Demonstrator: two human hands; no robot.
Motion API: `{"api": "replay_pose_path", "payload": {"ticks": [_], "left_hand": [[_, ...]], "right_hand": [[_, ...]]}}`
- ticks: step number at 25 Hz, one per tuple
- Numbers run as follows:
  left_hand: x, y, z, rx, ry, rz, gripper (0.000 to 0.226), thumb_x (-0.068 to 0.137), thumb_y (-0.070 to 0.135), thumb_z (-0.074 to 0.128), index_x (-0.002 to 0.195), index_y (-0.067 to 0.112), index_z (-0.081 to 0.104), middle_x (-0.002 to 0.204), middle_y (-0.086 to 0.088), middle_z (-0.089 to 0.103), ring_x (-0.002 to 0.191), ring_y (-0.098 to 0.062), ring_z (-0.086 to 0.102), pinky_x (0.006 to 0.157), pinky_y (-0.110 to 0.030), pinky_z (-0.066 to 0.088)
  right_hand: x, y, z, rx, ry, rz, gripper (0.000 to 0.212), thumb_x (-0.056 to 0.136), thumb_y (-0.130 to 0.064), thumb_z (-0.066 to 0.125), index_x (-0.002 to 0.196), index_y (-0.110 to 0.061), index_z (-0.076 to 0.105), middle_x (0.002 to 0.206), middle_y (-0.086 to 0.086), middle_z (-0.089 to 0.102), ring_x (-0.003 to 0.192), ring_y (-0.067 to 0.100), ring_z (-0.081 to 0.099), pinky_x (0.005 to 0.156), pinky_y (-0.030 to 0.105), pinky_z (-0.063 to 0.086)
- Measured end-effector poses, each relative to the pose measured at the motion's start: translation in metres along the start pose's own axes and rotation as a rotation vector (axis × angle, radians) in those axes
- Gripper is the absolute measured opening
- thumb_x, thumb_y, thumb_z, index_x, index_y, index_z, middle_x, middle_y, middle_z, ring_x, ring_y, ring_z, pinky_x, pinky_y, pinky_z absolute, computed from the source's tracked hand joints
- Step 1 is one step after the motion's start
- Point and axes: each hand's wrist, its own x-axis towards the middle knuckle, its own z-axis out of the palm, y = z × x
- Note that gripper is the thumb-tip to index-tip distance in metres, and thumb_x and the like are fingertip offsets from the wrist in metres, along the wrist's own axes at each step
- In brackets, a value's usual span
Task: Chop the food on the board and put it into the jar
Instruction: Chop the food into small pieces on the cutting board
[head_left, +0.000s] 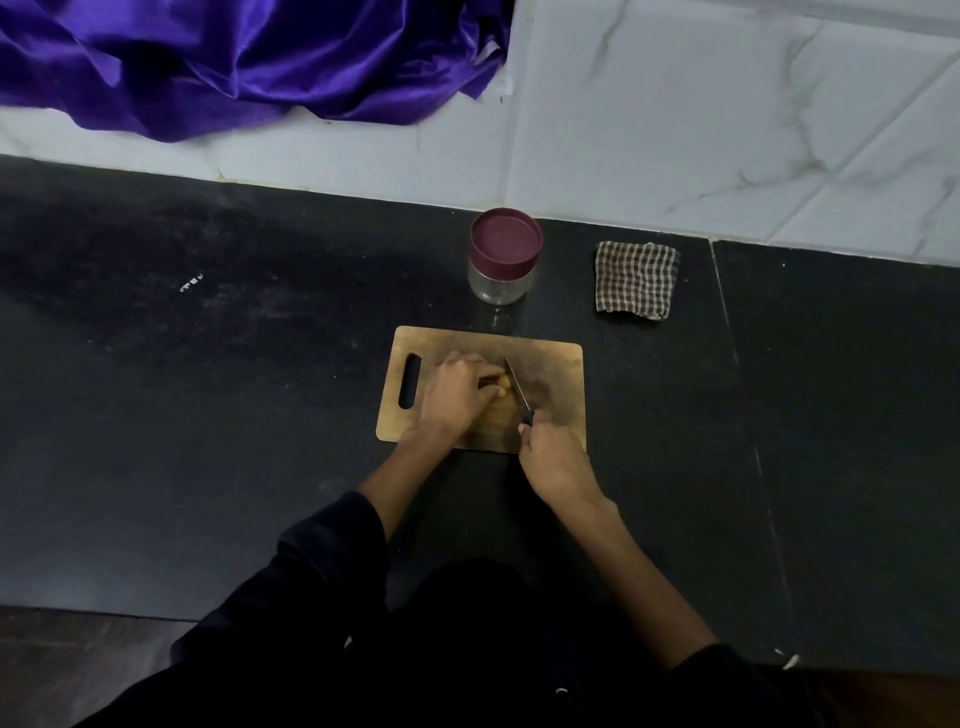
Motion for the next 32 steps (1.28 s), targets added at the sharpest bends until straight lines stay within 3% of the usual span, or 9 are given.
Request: {"api": "replay_pose_path", "payload": {"ticks": [8, 14, 23, 28, 32], "left_hand": [[-0.001, 0.001, 0.001, -0.013, 0.038, -0.004, 0.029, 0.083, 0.021, 0.071, 0.111, 0.021, 0.069, 0.115, 0.004, 0.066, 0.113, -0.014, 0.052, 0.095, -0.032, 0.045], [-0.003, 0.004, 0.001, 0.004, 0.056, -0.032, 0.029, 0.083, 0.024, 0.07, 0.112, 0.024, 0.07, 0.114, 0.005, 0.066, 0.109, -0.015, 0.053, 0.092, -0.038, 0.046], [-0.006, -0.001, 0.004, -0.057, 0.083, -0.002, 0.029, 0.081, 0.02, 0.072, 0.11, 0.02, 0.069, 0.112, 0.002, 0.067, 0.109, -0.013, 0.054, 0.095, -0.033, 0.045], [-0.007, -0.001, 0.005, -0.074, 0.084, -0.01, 0.029, 0.081, 0.02, 0.072, 0.11, 0.021, 0.069, 0.111, 0.003, 0.067, 0.109, -0.012, 0.054, 0.096, -0.034, 0.046], [-0.009, 0.0, 0.004, -0.074, 0.098, -0.023, 0.03, 0.081, 0.02, 0.072, 0.111, 0.021, 0.068, 0.113, 0.004, 0.067, 0.111, -0.01, 0.053, 0.096, -0.028, 0.042]], "right_hand": [[0.01, -0.012, 0.001, -0.033, -0.002, 0.066, 0.018, 0.102, -0.022, 0.043, 0.112, -0.01, 0.051, 0.1, 0.009, 0.065, 0.088, 0.023, 0.065, 0.079, 0.042, 0.056], [0.008, -0.019, 0.006, -0.09, -0.011, 0.096, 0.019, 0.103, -0.018, 0.038, 0.117, -0.007, 0.046, 0.108, 0.013, 0.064, 0.098, 0.029, 0.064, 0.07, 0.035, 0.044], [0.003, 0.006, 0.001, 0.073, 0.006, 0.108, 0.024, 0.105, -0.031, 0.038, 0.112, -0.013, 0.053, 0.092, 0.003, 0.058, 0.084, 0.019, 0.06, 0.073, 0.039, 0.048], [0.005, 0.008, -0.005, 0.072, 0.049, 0.089, 0.023, 0.105, -0.031, 0.038, 0.113, -0.014, 0.052, 0.082, -0.005, 0.051, 0.07, 0.006, 0.05, 0.069, 0.034, 0.042], [0.004, 0.005, 0.004, 0.085, 0.037, 0.065, 0.024, 0.104, -0.03, 0.04, 0.116, -0.013, 0.054, 0.095, 0.003, 0.061, 0.084, 0.016, 0.061, 0.069, 0.033, 0.049]]}}
